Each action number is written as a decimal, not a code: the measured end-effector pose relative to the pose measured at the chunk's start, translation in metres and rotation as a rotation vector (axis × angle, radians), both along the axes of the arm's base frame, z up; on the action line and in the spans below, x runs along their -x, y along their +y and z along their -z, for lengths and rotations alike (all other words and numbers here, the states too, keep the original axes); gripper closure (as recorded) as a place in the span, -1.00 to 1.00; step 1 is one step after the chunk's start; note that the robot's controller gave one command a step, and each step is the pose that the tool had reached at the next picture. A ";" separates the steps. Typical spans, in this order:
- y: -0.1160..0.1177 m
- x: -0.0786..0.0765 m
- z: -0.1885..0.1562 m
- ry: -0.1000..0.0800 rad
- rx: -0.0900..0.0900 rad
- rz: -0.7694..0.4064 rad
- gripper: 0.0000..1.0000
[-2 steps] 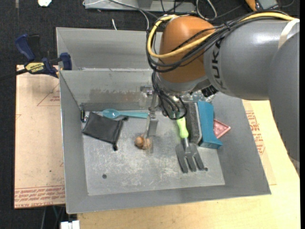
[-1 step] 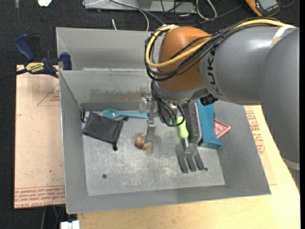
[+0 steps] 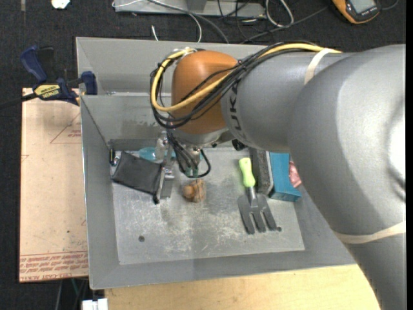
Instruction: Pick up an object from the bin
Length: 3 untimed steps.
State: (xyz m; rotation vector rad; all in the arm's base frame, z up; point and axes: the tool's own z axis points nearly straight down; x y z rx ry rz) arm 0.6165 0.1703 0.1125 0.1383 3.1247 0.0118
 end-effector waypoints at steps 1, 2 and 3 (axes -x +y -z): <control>-0.029 -0.016 0.040 -0.010 0.005 -0.060 1.00; -0.029 -0.016 0.040 -0.010 0.005 -0.060 1.00; -0.036 -0.007 -0.016 -0.003 0.006 -0.074 1.00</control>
Offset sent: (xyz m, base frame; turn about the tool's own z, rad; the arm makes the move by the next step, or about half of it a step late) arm 0.0000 0.0000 0.0000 0.0000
